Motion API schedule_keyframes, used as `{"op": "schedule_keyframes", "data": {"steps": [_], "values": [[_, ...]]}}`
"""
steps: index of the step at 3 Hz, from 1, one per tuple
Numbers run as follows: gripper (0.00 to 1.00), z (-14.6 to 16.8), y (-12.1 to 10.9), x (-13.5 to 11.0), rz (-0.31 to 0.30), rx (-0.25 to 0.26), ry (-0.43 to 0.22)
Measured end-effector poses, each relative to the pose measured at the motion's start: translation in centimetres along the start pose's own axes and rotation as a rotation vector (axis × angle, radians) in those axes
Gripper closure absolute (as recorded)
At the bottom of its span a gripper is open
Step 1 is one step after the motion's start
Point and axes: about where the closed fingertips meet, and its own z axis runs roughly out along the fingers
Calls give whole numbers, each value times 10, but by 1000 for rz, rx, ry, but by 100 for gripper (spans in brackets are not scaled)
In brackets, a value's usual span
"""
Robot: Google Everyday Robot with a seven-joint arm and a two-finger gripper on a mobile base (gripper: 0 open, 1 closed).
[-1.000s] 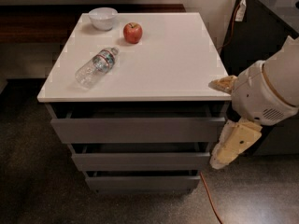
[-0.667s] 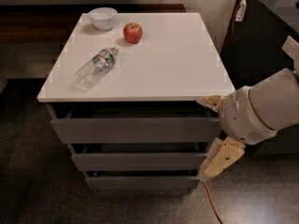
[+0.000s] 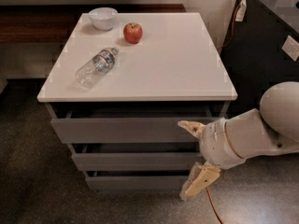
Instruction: Pick coke can from bottom drawer and place on counter
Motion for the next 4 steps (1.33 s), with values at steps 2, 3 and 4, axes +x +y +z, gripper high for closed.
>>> {"op": "schedule_keyframes", "data": {"steps": [2, 3, 4], "values": [[0, 72, 31, 35, -31, -51, 63], [0, 113, 51, 60, -35, -71, 116], [0, 116, 51, 61, -34, -69, 114]]}}
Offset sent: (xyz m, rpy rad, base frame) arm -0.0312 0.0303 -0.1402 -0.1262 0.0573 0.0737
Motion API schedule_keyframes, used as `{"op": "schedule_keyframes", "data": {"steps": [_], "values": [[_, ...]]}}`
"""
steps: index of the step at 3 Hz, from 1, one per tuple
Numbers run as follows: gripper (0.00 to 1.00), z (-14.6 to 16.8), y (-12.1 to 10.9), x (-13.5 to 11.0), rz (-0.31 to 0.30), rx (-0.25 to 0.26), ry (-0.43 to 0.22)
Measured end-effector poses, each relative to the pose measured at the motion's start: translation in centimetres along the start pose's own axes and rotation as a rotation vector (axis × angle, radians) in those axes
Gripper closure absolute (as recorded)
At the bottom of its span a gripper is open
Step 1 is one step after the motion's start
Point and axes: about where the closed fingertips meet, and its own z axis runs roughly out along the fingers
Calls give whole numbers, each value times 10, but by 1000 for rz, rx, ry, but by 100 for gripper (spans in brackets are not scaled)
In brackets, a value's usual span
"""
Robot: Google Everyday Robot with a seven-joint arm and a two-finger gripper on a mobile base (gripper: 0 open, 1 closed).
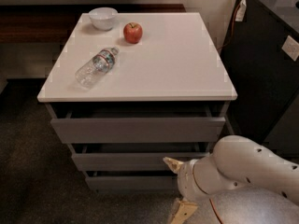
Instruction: Pick coke can from bottom drawer and place on counter
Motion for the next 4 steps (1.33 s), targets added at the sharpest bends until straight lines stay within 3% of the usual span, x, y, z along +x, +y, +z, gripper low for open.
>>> {"op": "schedule_keyframes", "data": {"steps": [2, 4], "values": [[0, 95, -7, 33, 27, 21, -23], [0, 161, -19, 74, 47, 23, -60]]}}
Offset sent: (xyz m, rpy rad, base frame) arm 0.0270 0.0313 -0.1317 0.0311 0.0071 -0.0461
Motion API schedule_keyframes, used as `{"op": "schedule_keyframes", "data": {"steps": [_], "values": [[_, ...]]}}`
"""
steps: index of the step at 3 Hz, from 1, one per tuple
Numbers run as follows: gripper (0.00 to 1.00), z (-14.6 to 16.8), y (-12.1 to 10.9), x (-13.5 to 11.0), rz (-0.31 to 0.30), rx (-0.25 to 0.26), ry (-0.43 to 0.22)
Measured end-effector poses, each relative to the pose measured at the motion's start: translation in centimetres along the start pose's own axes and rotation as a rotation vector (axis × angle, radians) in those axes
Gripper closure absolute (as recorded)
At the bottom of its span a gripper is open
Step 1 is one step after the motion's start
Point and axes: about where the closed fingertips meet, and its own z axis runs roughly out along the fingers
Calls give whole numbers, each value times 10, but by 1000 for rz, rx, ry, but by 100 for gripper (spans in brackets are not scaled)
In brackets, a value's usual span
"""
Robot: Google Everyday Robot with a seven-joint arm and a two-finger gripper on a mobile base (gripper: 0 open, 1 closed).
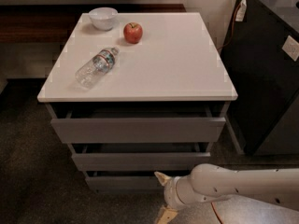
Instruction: Pick coke can from bottom drawer and place on counter
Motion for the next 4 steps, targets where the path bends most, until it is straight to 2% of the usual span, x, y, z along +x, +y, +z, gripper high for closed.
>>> {"op": "schedule_keyframes", "data": {"steps": [2, 4], "values": [[0, 55, -13, 48, -8, 0, -49], [0, 98, -36, 84, -21, 6, -43]]}}
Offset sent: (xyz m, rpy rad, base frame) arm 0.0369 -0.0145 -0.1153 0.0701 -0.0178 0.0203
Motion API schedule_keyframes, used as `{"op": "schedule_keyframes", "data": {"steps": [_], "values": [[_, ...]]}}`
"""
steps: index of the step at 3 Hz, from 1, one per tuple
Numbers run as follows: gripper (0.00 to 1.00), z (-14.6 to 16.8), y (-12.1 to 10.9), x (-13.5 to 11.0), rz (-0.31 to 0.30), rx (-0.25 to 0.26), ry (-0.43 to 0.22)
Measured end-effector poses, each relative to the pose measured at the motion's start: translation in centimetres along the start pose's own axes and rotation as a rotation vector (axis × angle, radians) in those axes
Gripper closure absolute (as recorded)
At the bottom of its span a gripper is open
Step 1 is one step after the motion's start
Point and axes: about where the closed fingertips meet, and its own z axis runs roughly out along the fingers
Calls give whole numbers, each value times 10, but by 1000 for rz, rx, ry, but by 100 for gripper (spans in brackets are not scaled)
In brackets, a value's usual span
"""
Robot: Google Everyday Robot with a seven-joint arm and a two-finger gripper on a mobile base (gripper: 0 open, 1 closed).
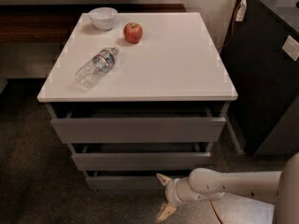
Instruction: Pick coke can from bottom drawer and place on counter
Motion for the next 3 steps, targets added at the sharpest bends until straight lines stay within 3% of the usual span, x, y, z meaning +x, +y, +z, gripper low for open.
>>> {"op": "schedule_keyframes", "data": {"steps": [1, 3], "values": [[0, 38, -21, 36, 0, 24, 49], [0, 40, -18, 35, -11, 28, 53]]}}
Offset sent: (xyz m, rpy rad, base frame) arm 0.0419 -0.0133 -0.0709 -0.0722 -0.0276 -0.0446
